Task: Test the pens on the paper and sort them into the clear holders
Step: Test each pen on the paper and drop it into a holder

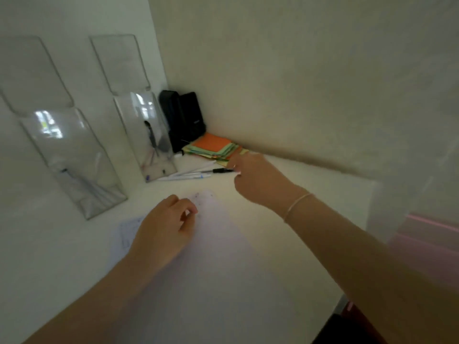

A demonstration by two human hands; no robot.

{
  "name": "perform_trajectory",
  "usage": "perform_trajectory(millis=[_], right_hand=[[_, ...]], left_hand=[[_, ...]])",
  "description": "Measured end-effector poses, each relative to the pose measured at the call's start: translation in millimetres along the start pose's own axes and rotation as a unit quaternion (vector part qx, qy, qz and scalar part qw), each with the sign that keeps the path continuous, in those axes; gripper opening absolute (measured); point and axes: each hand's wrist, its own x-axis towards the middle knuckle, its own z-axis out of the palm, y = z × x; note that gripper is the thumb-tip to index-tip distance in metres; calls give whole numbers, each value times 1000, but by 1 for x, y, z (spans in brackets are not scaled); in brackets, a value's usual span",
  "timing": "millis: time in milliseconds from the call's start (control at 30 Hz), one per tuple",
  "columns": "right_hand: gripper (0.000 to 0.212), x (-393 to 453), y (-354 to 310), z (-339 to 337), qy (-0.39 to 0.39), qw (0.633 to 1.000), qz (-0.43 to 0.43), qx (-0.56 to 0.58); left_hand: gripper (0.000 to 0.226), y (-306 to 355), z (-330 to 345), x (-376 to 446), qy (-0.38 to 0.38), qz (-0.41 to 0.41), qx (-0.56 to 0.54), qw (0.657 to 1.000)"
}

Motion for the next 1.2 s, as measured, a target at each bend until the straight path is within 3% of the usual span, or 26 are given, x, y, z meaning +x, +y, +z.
perform_trajectory(millis=[67,167,400,567,700,767,833,900,967,1067,1200], right_hand=[[40,22,-15,29,-73,997,-19,-25],[38,48,-35,65,-114,989,-38,-88],[30,93,-46,117,-89,967,-76,-226],[29,107,-43,120,-78,960,-43,-264],[29,112,-47,104,-116,940,-76,-313],[24,110,-54,90,-110,962,-73,-239],[19,104,-65,75,-93,995,-19,-11],[18,90,-75,61,-125,955,54,262],[15,72,-78,53,-168,892,77,413],[22,50,-77,51,-189,837,79,507],[26,34,-76,53,-155,822,68,544]], left_hand=[[9,-19,-5,-9,0,-56,4,998],[7,-37,-3,-19,-21,-80,-6,997],[10,-43,3,-20,-2,-57,-17,998],[11,-44,4,-20,2,-51,-20,998],[10,-47,5,-19,2,-55,-26,998],[8,-47,2,-19,-11,-82,-52,995],[7,-49,-2,-15,-36,-121,-95,987],[4,-49,-10,-9,-41,-167,-169,970],[8,-48,-20,-3,-12,-203,-280,938],[23,-43,-37,3,-15,-198,-416,887],[15,-37,-51,4,-73,-125,-422,895]])
